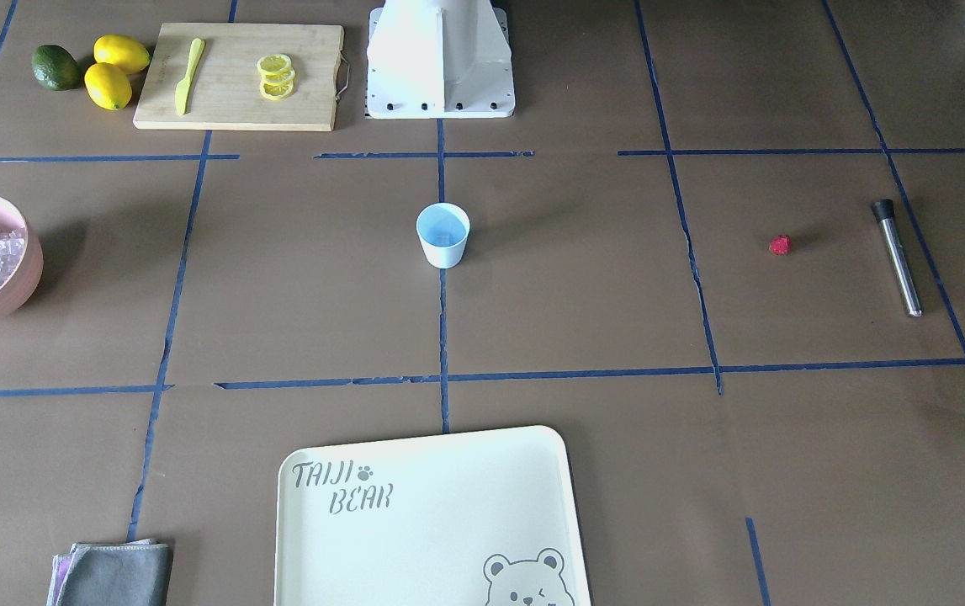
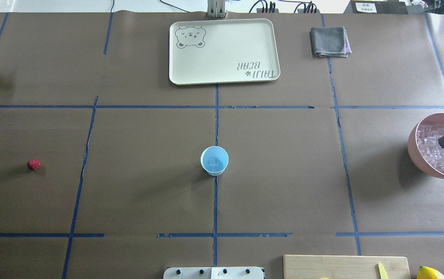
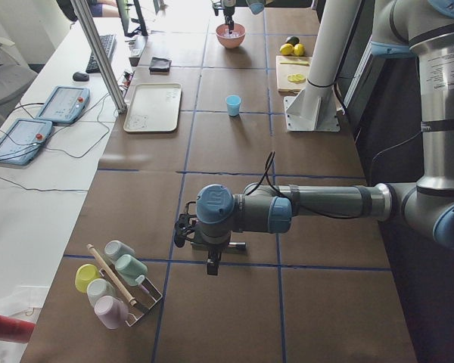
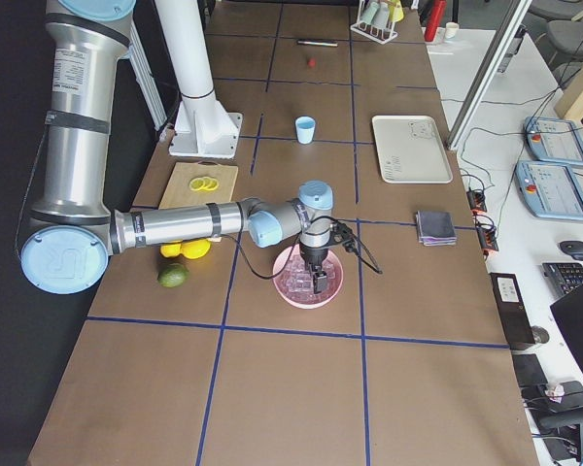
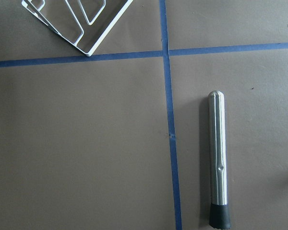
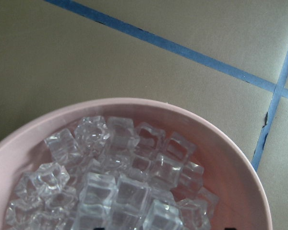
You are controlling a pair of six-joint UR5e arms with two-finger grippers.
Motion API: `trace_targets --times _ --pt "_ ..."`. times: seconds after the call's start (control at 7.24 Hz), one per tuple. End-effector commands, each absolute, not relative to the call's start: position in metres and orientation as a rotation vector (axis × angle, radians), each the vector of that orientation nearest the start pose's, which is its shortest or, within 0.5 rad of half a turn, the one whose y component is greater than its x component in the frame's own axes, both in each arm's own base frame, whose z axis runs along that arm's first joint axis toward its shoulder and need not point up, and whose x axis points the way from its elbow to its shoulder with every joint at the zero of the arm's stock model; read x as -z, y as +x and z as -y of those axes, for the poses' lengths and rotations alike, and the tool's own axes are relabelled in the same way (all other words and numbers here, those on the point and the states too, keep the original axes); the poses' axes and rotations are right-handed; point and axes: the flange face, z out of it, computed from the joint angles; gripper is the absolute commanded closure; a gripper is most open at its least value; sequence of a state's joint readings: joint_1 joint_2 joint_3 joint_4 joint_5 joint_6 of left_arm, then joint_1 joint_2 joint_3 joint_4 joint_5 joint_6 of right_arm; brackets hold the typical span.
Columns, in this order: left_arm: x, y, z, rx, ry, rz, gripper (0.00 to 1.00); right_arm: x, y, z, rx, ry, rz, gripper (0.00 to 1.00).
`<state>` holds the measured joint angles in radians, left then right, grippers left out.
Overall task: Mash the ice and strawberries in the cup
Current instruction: 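Lower the right gripper into the bowl and grasp a third ice cube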
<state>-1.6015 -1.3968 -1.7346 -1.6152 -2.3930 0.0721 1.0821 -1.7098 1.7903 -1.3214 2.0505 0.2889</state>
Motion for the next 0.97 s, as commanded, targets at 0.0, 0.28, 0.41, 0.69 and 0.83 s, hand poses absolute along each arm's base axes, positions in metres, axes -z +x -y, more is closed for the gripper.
trace_targets --times 0.0,0.28,0.41,0.69,0.83 --pt "-0.6496 -0.0732 0.4181 -0.053 0.074 -0.82 0.0 -0.6051 -0.137 0.4429 0.248 0.109 0.565 0.31" --pt "-0.6496 -0.0732 0.4181 -0.053 0.074 -0.82 0.0 -0.6066 -0.1365 0.4424 0.253 0.109 0.562 0.48" --pt "-0.6488 -0.0732 0.419 -0.054 0.077 -0.819 0.0 -0.6066 -0.1365 0.4424 0.258 0.11 0.562 0.6" --pt "-0.649 -0.0732 0.4189 -0.054 0.075 -0.819 0.0 -0.6058 -0.1368 0.4421 0.259 0.108 0.566 0.93" --pt "-0.6496 -0.0732 0.4181 -0.053 0.074 -0.82 0.0 -0.6027 -0.1374 0.4426 0.262 0.113 0.571 0.97"
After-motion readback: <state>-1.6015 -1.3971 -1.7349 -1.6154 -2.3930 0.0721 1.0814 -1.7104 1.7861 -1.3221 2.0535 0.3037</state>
